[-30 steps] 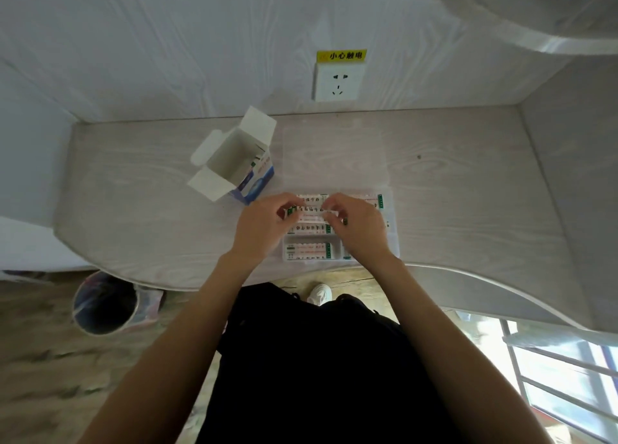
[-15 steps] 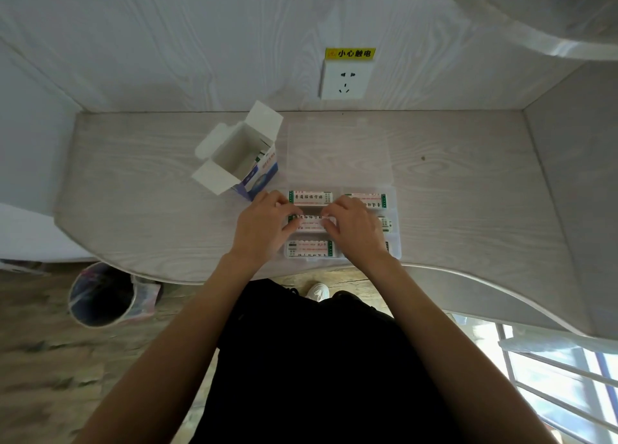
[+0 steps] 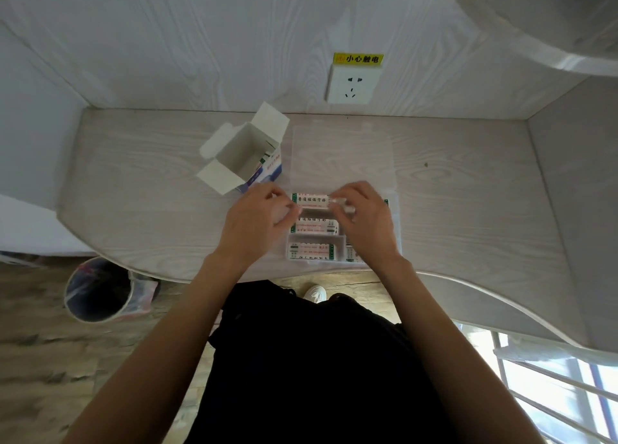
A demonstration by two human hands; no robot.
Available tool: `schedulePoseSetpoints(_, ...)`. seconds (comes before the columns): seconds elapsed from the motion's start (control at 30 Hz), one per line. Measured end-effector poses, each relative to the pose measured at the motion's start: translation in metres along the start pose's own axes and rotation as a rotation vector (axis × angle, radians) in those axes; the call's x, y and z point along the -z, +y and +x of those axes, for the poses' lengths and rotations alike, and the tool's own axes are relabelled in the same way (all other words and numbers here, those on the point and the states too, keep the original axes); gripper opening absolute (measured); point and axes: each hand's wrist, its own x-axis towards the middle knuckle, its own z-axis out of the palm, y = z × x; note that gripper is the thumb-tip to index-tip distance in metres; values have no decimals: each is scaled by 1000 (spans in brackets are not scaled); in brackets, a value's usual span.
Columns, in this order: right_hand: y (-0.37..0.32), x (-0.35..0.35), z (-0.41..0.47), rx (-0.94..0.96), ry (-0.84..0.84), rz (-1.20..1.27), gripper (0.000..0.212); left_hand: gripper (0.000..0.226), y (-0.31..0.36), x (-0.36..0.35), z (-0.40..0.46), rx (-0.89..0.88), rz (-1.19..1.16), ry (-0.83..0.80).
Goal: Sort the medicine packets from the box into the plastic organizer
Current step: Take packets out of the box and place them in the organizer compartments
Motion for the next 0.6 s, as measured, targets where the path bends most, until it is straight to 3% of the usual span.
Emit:
schedulePoseSetpoints(0.13,-10,5,29,21,87,-28,14,34,-12,34,18,56,82,255)
schedulePoseSetpoints(0.27,-25,-10,61,149,101,-113,13,75,-44,39,32,298,99,52)
schedulePoseSetpoints(0.4,-40,-30,83,304,80,-200,13,84,-53,31,28,490,-96,-78)
schedulePoseSetpoints(0.5,-44,-38,83,322,36,-242,12,82,-50,29,22,412,-83,3)
schedulePoseSetpoints(0.6,-45,-36,77,393,50,-276,18,78,-51,24,14,188,60,152)
